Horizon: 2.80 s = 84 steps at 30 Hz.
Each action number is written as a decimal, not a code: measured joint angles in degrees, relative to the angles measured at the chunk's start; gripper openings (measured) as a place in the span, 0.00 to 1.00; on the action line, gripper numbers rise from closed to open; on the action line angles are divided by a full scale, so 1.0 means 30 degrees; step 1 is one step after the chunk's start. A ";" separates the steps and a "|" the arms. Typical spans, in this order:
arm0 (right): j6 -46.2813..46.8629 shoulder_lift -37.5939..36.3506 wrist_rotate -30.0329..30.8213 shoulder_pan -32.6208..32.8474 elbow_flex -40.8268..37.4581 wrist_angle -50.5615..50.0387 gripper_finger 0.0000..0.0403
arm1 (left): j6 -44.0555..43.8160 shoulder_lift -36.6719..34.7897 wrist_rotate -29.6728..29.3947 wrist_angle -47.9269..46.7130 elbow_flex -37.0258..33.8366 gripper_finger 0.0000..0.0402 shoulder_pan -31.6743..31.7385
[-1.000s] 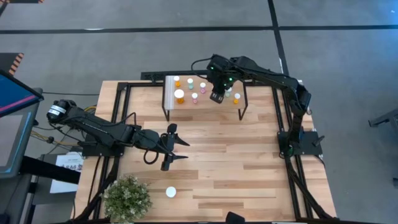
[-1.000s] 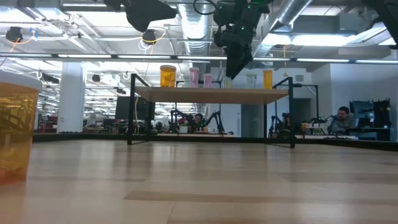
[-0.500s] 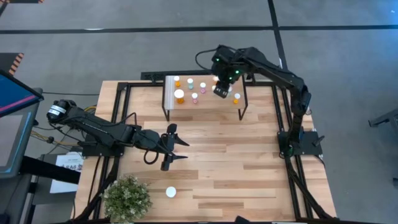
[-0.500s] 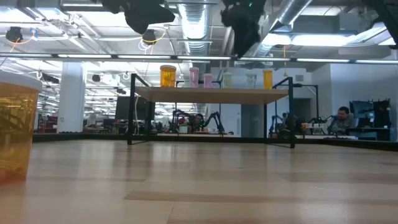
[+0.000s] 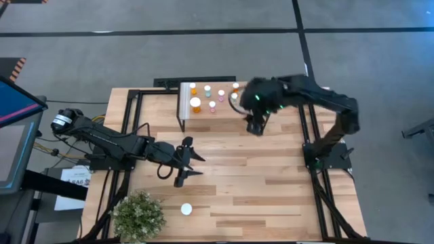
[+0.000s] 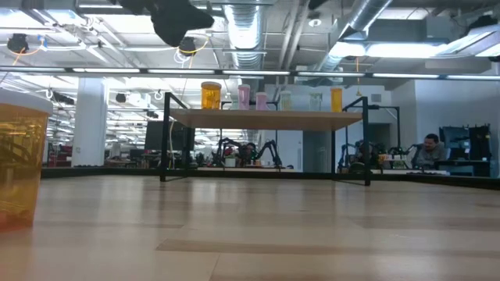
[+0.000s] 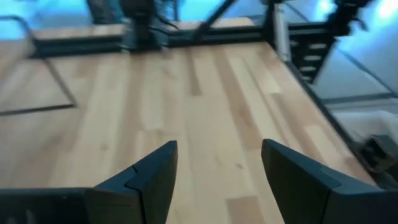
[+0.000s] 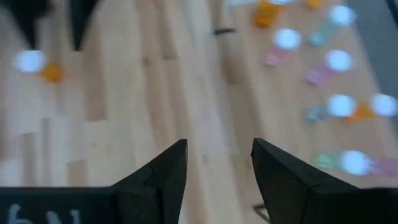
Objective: Pick and place medicine bottles onto shelf by color
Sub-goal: Put the big orange pill bottle on the shelf
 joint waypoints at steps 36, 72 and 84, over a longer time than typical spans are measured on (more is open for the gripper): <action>0.5395 -0.5787 0.3566 0.9228 -1.4663 1.2201 0.48 | -0.4795 0.6918 0.2035 -0.6750 0.1386 0.76 -0.6418; 0.5352 -0.5787 0.3555 0.8613 -1.4663 1.2163 0.46 | 0.0315 0.8444 0.3697 -0.2608 0.2776 0.63 -0.5686; 0.5350 -0.5787 0.3555 0.8620 -1.4663 1.2163 0.45 | 0.0990 0.8429 0.2647 -0.2078 0.2782 0.43 -0.4789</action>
